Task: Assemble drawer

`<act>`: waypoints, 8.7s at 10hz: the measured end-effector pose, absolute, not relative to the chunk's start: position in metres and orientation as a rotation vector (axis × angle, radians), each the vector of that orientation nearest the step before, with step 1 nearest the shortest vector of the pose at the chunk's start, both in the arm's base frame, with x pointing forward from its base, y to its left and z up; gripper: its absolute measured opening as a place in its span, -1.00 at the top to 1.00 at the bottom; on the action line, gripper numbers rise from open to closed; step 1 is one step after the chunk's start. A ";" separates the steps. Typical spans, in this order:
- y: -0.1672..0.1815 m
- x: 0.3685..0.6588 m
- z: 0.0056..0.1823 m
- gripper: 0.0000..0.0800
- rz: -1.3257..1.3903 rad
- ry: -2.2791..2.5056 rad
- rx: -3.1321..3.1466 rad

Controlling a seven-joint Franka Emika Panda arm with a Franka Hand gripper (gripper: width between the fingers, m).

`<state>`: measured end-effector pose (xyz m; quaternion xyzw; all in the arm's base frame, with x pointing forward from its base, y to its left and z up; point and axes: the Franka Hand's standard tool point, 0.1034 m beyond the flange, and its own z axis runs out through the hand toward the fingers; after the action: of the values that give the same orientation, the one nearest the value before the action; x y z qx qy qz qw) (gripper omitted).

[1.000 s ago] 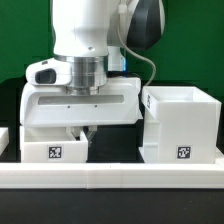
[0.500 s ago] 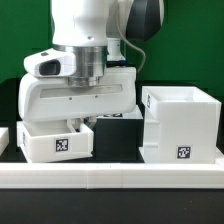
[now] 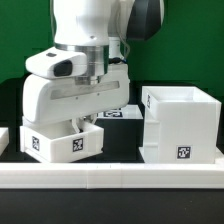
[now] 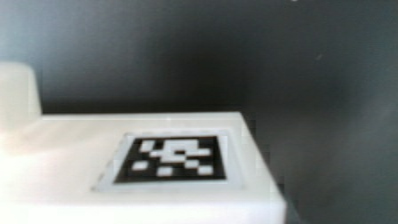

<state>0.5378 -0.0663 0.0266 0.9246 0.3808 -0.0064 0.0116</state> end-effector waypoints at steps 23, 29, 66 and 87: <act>-0.025 0.547 0.015 0.89 -0.109 2.135 2.269; -0.025 0.537 0.007 0.89 -0.004 2.104 2.235; 0.003 0.535 0.010 0.89 -0.085 2.227 2.145; -0.007 0.543 0.065 -0.61 -0.134 2.101 2.264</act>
Offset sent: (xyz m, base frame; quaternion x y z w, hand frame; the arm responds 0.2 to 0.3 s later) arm 0.0000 0.0000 0.0000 0.0000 0.0000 -0.1938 0.9810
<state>0.5429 -0.0073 0.0652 0.7320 0.6794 -0.0434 0.0250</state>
